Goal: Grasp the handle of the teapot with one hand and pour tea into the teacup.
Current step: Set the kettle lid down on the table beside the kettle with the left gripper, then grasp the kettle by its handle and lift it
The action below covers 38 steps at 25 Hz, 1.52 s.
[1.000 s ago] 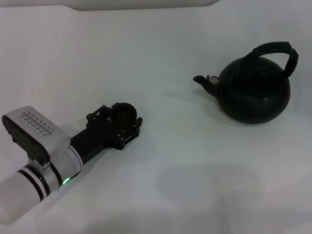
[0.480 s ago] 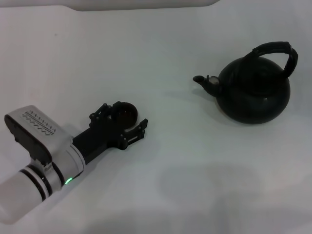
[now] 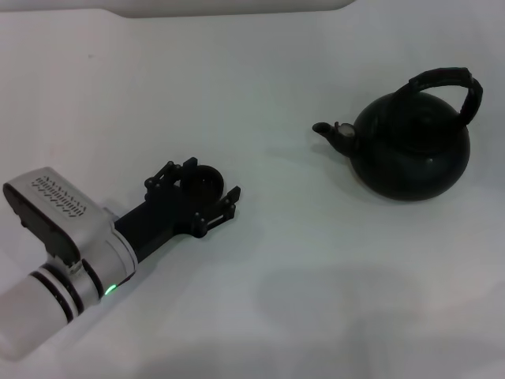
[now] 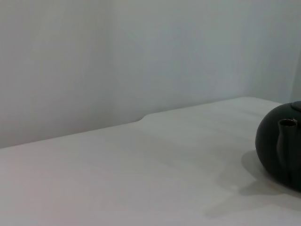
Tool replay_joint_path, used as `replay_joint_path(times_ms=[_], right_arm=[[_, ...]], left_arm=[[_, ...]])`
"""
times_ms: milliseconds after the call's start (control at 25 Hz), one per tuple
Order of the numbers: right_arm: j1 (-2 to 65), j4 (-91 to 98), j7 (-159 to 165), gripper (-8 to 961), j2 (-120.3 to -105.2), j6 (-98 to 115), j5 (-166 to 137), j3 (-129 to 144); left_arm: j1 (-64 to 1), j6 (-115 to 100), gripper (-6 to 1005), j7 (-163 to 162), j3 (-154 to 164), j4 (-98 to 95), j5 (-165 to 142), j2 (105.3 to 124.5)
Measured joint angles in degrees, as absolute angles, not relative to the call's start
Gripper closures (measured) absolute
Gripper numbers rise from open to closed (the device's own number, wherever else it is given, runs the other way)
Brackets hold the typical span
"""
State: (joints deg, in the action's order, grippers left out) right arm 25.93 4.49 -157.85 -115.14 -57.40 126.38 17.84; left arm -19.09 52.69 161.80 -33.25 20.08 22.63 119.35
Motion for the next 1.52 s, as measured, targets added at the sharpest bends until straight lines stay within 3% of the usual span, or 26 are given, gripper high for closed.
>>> replay_joint_path(times_ms=[1520], right_arm=[[25.0, 4.6, -157.9, 215, -115.15, -62.0, 126.6, 17.5]], left_arm=[[-17.8, 69.0, 138, 161.0, -36.6, 17.4, 28.9, 119.16]])
